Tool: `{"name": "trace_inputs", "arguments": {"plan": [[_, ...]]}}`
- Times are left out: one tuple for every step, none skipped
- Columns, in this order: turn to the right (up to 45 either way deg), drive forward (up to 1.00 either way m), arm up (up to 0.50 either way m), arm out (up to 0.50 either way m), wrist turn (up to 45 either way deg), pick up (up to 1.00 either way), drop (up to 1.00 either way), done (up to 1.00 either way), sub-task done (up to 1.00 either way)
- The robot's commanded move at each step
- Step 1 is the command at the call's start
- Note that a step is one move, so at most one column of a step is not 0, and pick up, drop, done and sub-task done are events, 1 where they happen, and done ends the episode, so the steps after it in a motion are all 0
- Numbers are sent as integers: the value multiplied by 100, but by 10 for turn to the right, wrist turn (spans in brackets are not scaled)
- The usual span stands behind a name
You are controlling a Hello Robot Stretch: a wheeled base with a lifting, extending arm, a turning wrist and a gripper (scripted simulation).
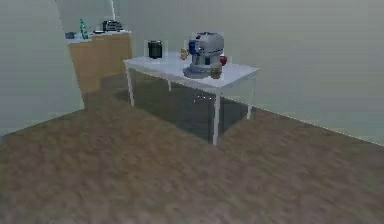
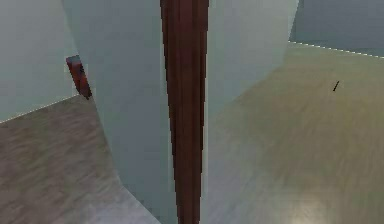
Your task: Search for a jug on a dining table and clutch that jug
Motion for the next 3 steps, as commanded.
{"name": "trace_inputs", "arguments": {"plan": [[0, 15, 0, 0, 0, 0, 0, 0, 0], [210, 0, 0, 0, 0, 0, 0, 0, 0], [0, 100, 0, 0, 0, 0, 0, 0, 0]]}}
